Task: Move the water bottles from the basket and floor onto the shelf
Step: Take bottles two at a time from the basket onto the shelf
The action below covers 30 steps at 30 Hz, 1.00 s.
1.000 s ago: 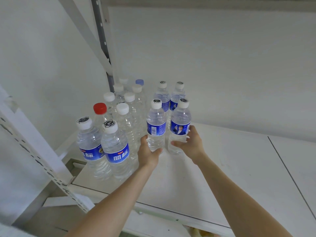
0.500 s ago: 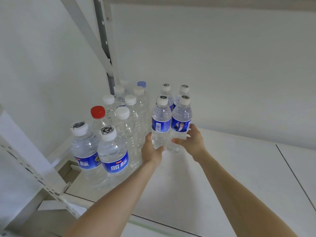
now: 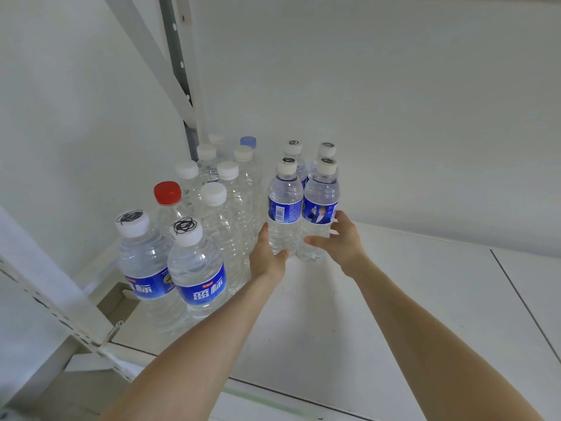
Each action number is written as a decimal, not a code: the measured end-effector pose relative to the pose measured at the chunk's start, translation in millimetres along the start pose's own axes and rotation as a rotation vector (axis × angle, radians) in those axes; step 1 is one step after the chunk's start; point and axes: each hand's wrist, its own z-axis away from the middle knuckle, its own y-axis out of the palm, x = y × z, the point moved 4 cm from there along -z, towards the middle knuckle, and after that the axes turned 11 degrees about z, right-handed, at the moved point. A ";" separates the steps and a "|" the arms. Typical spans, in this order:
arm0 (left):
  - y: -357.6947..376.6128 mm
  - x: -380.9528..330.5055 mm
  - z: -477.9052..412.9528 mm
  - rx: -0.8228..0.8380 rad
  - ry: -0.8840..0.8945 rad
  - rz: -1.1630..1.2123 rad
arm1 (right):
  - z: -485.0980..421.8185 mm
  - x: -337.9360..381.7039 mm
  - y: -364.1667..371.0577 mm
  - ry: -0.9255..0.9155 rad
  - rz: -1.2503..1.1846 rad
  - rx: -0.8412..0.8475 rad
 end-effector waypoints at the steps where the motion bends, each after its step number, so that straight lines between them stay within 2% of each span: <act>1: -0.8 0.0 0.6 0.011 -0.001 -0.016 | 1.0 1.0 0.6 0.000 0.004 0.004; 8: -10.2 0.7 20.2 0.041 0.037 -0.117 | 16.0 2.2 -4.0 0.005 0.103 -0.031; 15: -23.9 -3.6 61.1 0.067 0.122 -0.272 | 64.1 4.4 -18.5 -0.057 0.576 -0.135; 20: -28.4 -5.0 102.6 0.171 0.276 -0.469 | 113.3 -2.0 -24.9 -0.118 0.908 -0.139; 25: -40.5 11.3 149.5 0.248 0.401 -0.731 | 165.2 -13.7 -30.1 -0.213 1.071 -0.161; 30: -58.2 31.6 197.8 0.245 0.464 -0.908 | 219.2 -23.1 -28.2 -0.274 1.169 -0.172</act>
